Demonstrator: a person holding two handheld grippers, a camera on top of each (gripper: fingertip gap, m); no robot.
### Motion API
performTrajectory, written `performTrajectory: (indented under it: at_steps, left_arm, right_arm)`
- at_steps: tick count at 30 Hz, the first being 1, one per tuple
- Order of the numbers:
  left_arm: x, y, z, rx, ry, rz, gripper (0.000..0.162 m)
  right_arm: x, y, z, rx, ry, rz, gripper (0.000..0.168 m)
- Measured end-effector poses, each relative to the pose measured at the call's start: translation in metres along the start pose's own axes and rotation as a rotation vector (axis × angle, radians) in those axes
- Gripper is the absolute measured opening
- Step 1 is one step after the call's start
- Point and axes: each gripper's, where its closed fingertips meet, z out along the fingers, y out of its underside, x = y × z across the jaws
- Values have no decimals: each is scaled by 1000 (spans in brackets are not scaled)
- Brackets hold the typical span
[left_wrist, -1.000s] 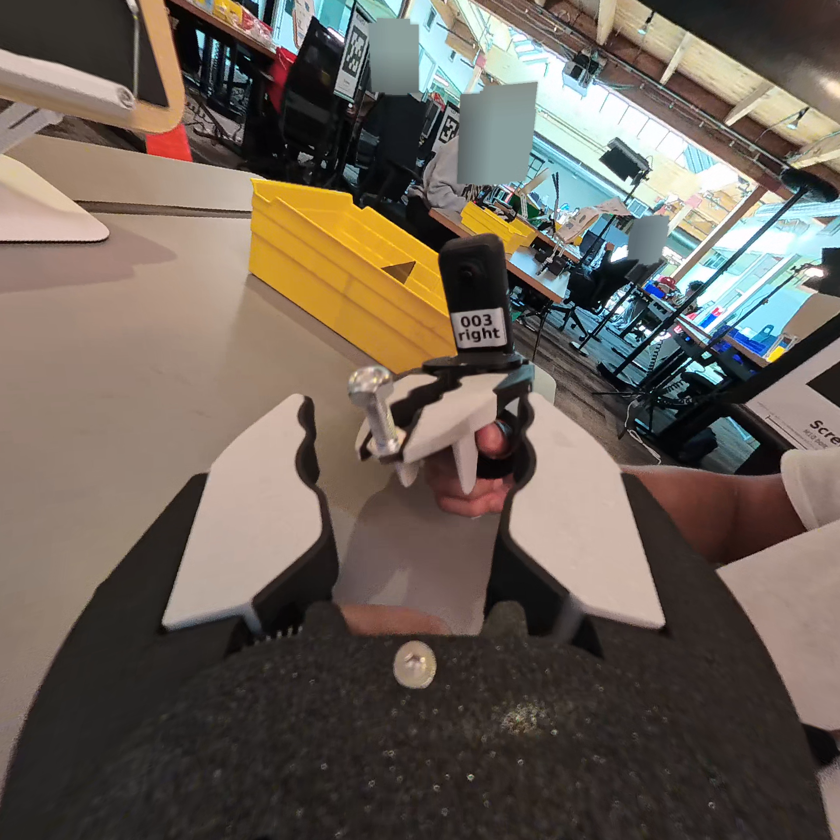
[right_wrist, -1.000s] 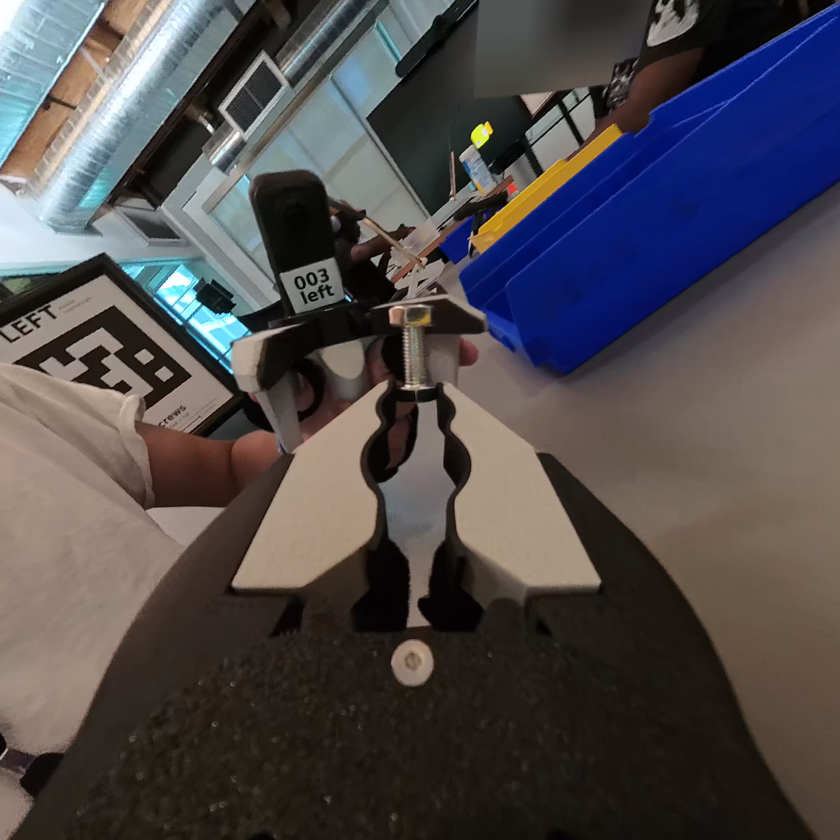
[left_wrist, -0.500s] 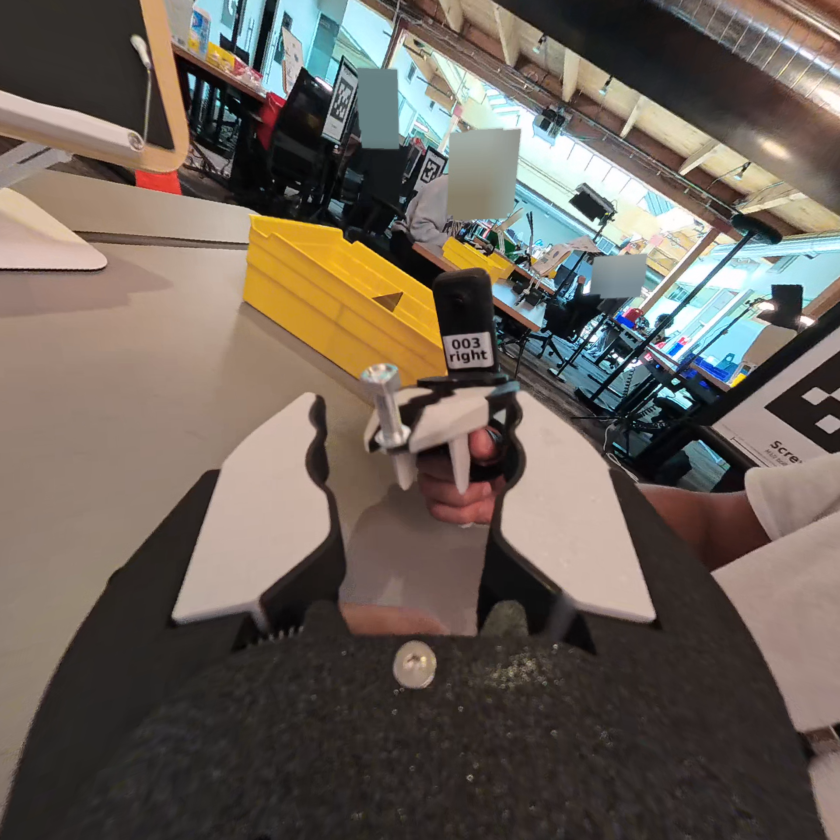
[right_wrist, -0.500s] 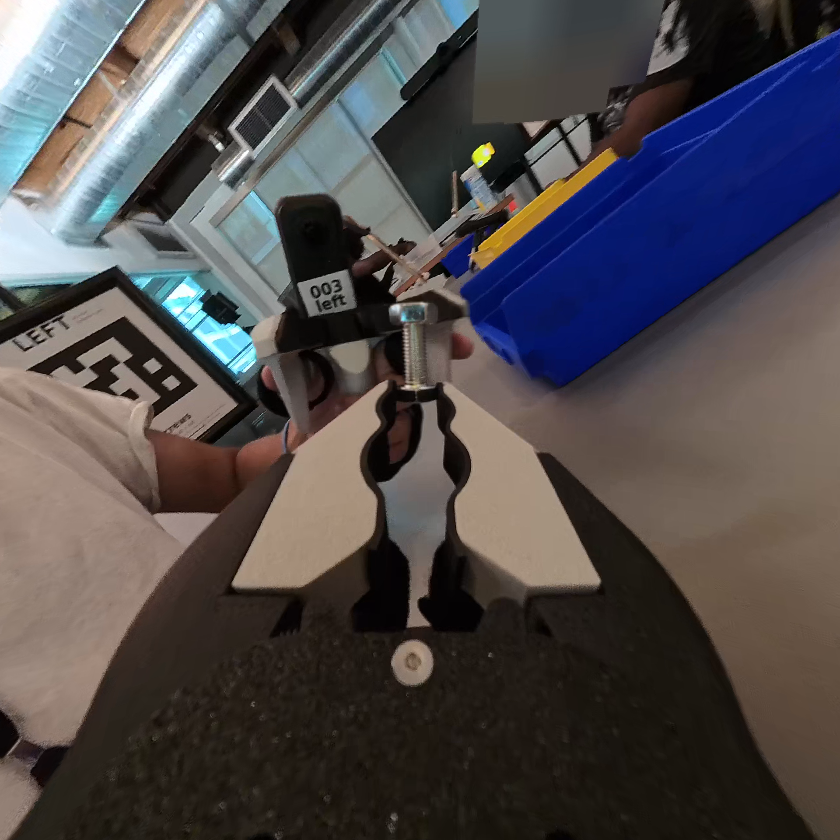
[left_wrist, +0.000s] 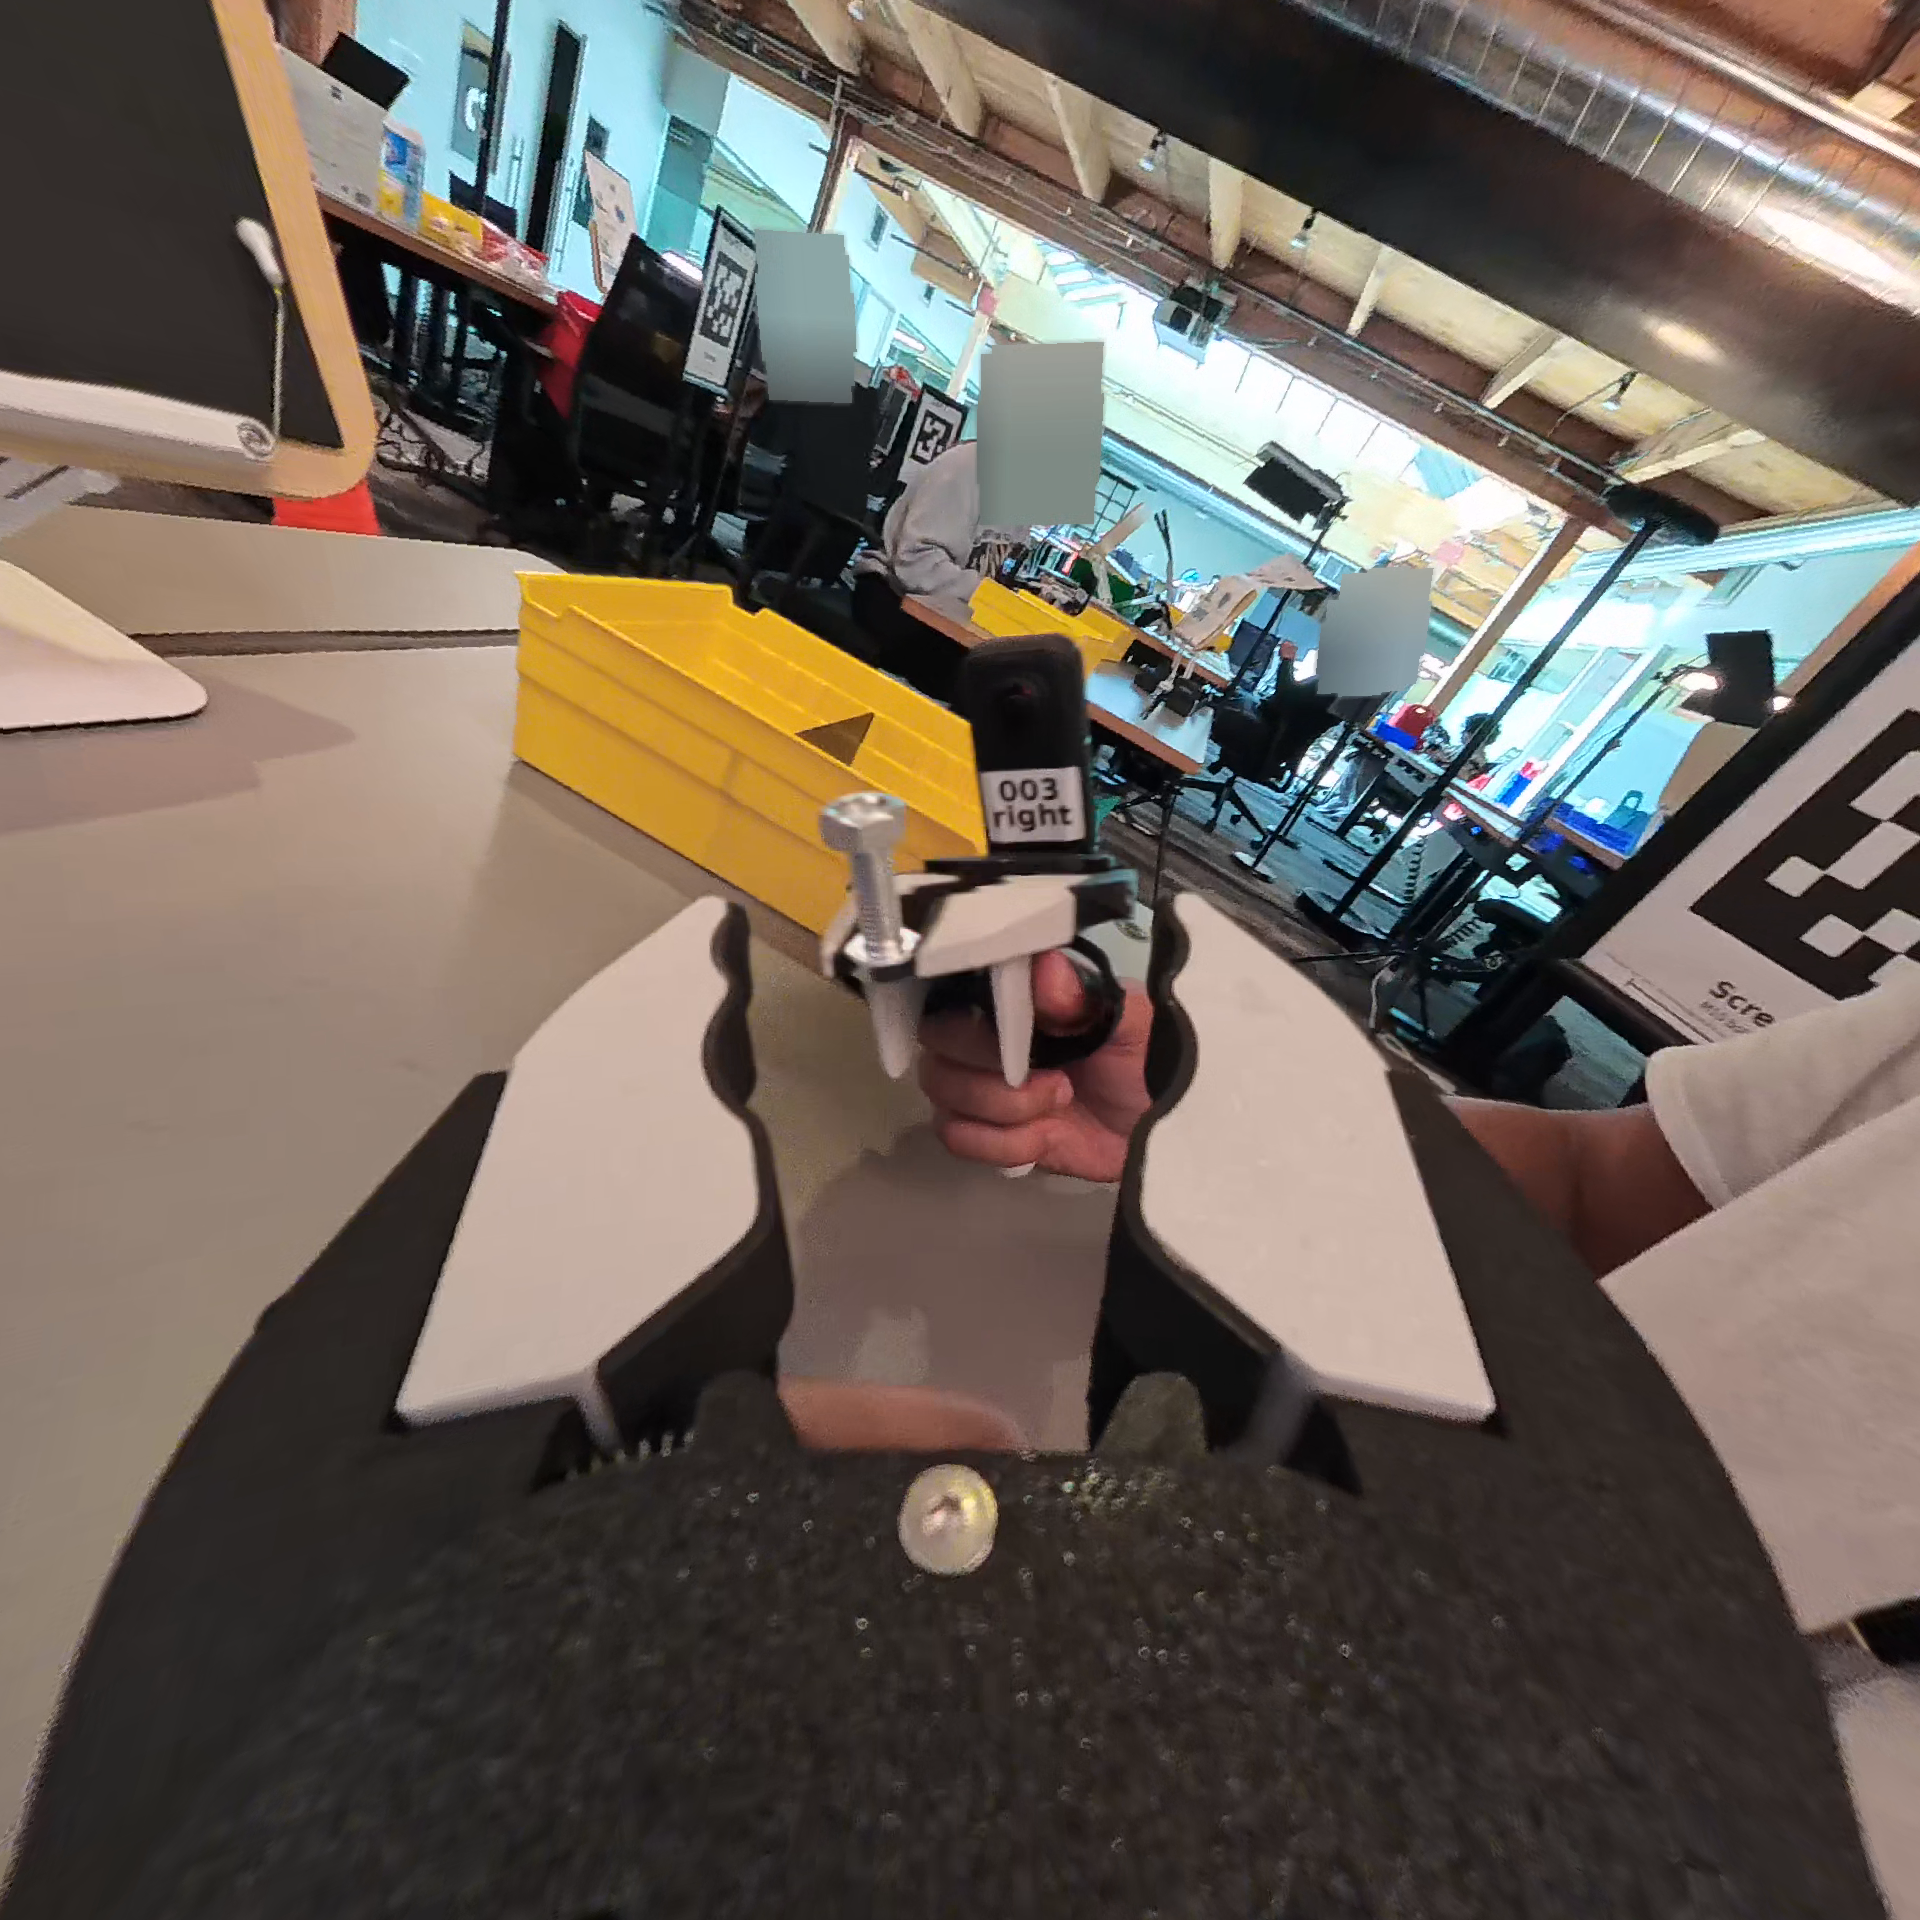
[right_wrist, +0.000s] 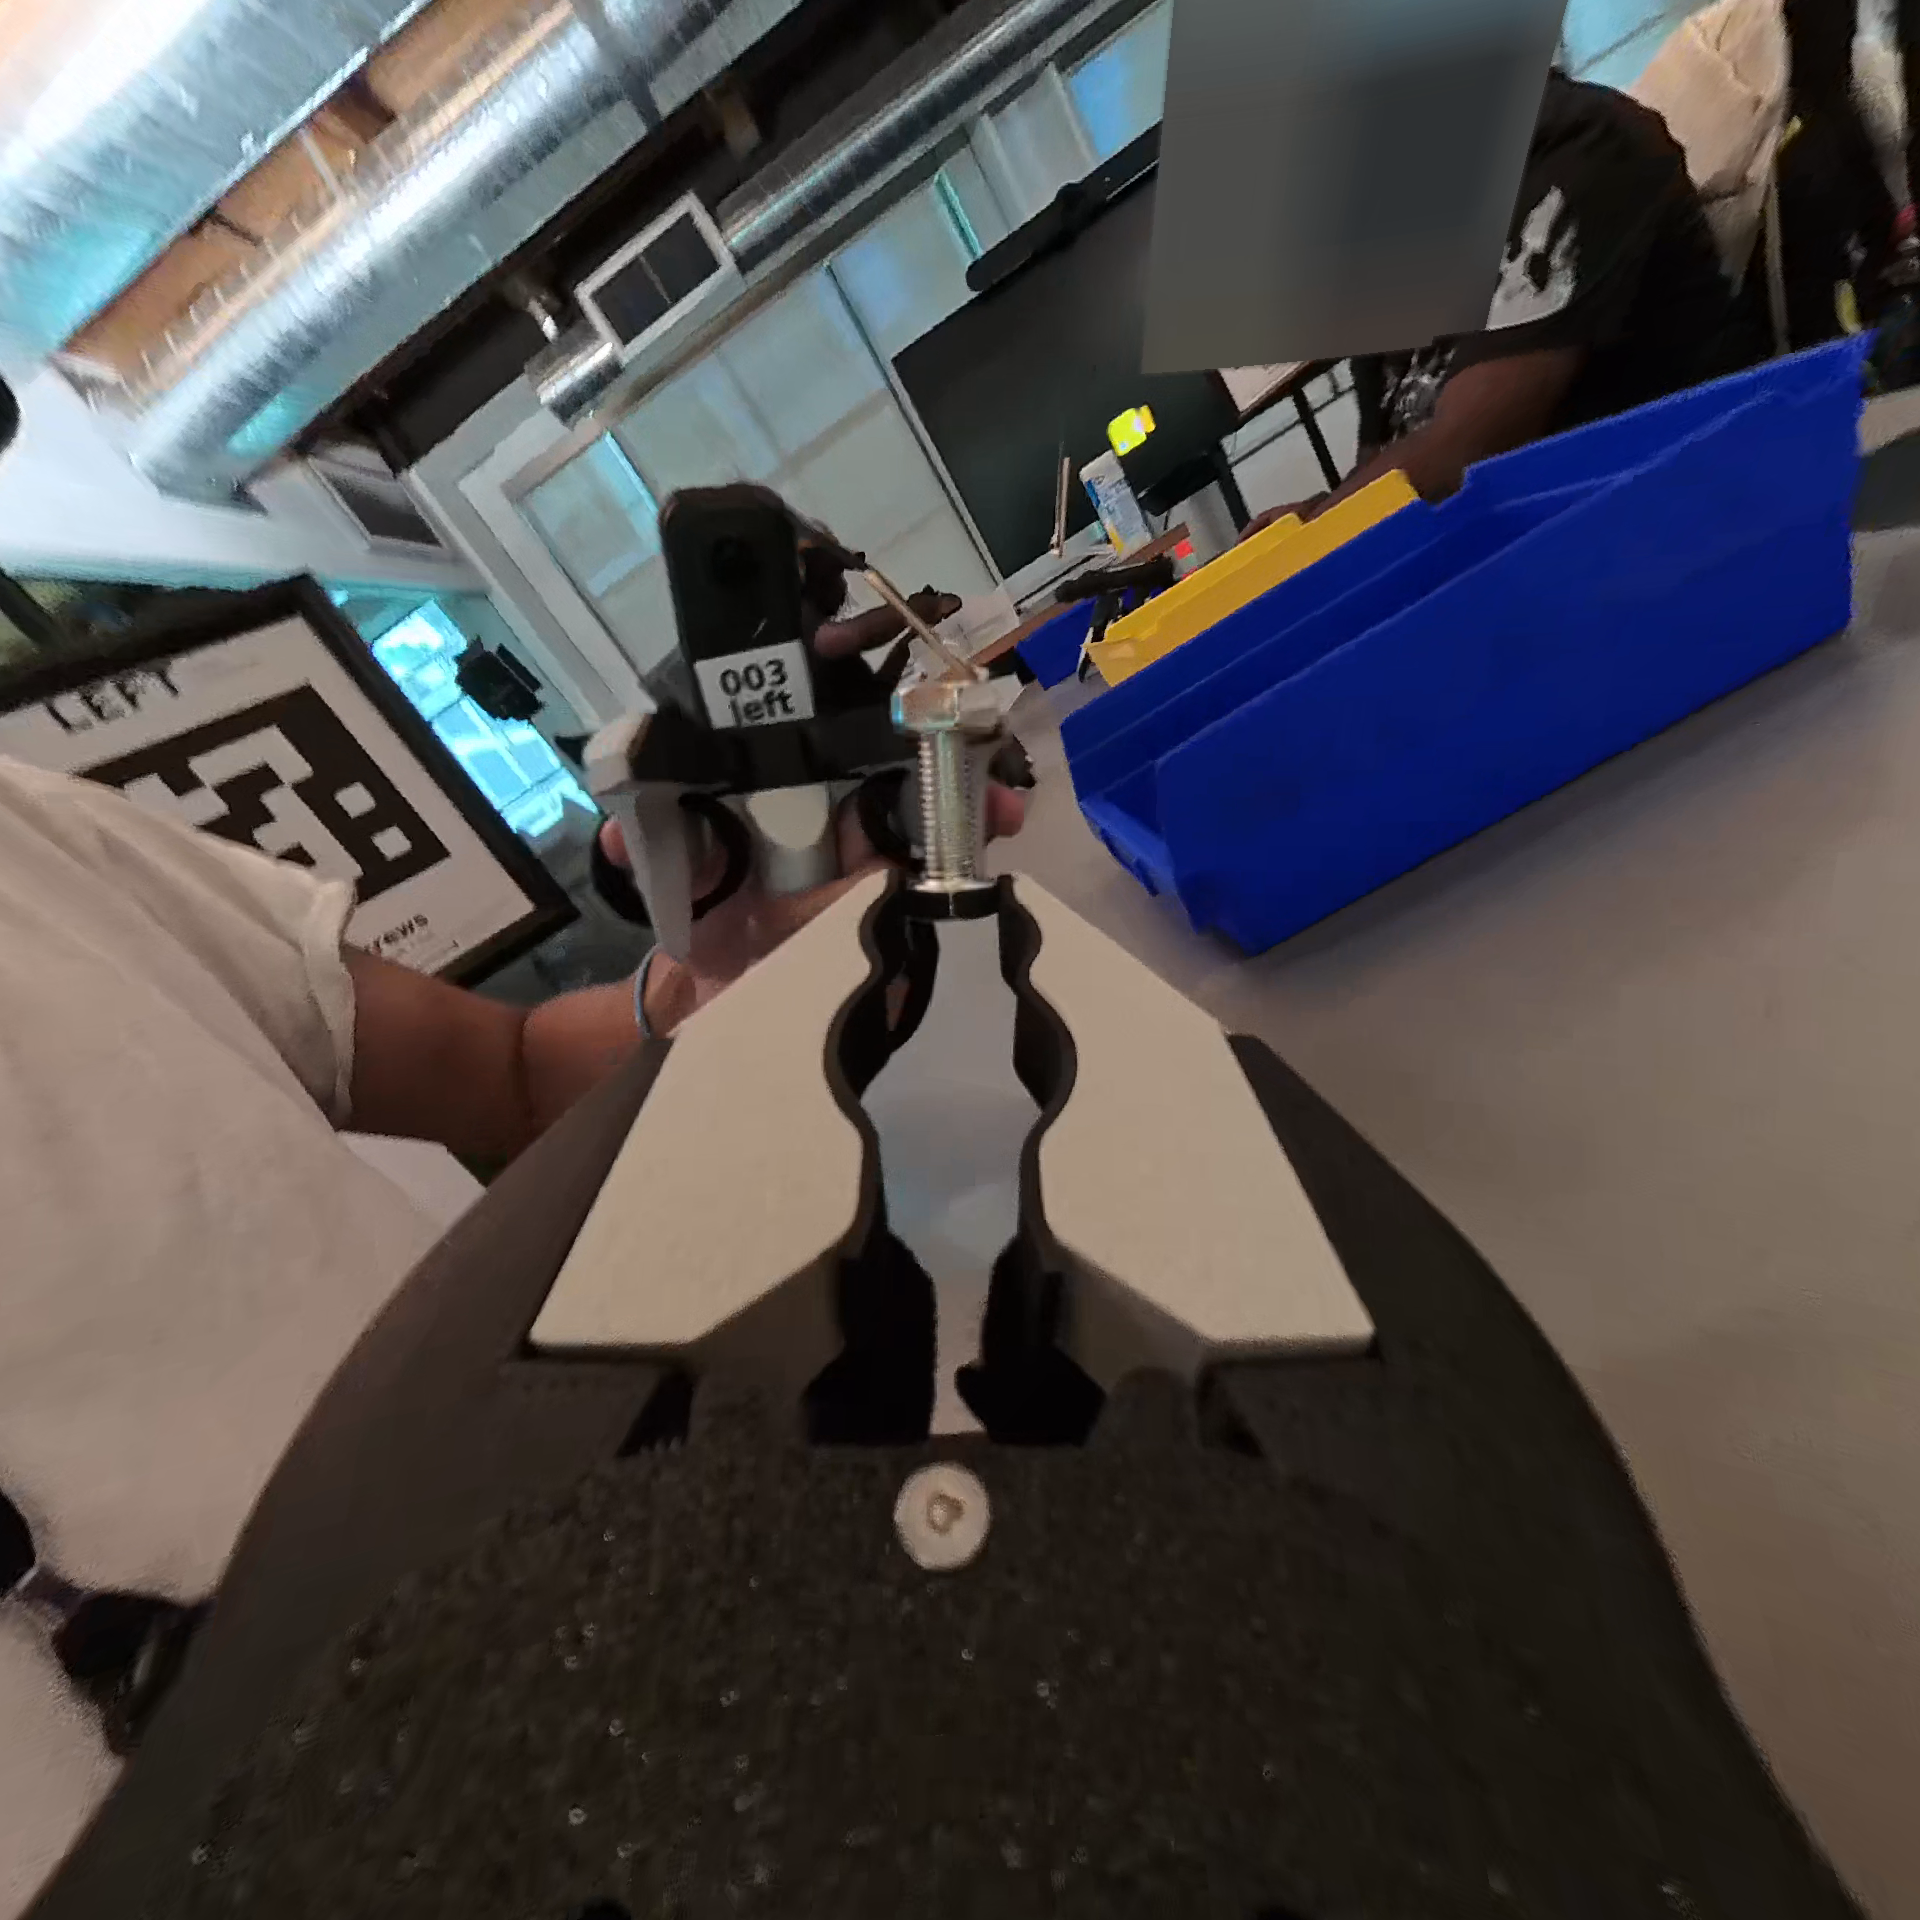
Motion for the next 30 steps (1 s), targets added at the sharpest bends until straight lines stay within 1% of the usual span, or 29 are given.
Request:
performTrajectory:
  at_steps: [4, 8, 9, 10, 11, 12, 13, 16, 19, 21, 23, 25, 26, 29, 30]
  left_arm:
    - [10, 4, 12, -20, 18, 33, 74]
    - [25, 10, 17, -38, 51, 69, 75]
    - [26, 9, 15, -30, 46, 63, 82]
    - [26, 8, 13, -22, 42, 58, 85]
    - [27, 7, 10, -16, 48, 57, 84]
    - [28, 6, 6, -12, 55, 55, 74]
    - [27, 5, 5, -9, 50, 52, 71]
    - [22, 1, 7, -2, 29, 63, 75]
    - [18, -2, 18, -11, 7, 87, 79]
    - [20, -2, 25, -23, 16, 97, 80]
    - [25, 1, 29, -35, 36, 98, 79]
    - [26, 3, 27, -33, 38, 93, 79]
    - [26, 3, 24, -24, 33, 91, 81]
    - [26, 0, 12, -5, 32, 79, 73]
    - [24, -2, 10, 3, 23, 75, 73]
  right_arm:
    - [-21, 10, 14, -48, -63, -65, 17]
    - [-21, 17, 21, -66, -60, -59, 17]
    - [-19, 15, 20, -58, -54, -55, 17]
    - [-16, 12, 17, -49, -43, -50, 17]
    - [-12, 7, 12, -32, -23, -49, 16]
    - [-6, 2, 7, -12, 5, -50, 16]
    - [-3, -2, 1, 4, 18, -52, 17]
    - [-1, -4, -5, 7, 25, -53, 17]
    - [-14, 4, 5, -20, -21, -67, 17]
    - [-23, 10, 14, -40, -50, -72, 17]
    - [-24, 13, 18, -46, -44, -73, 17]
    - [-20, 9, 15, -27, -37, -62, 17]
    - [-17, 6, 11, -17, -28, -56, 17]
    - [-8, -10, -5, 47, 0, -37, 16]
    - [-6, -13, -9, 59, 0, -30, 16]
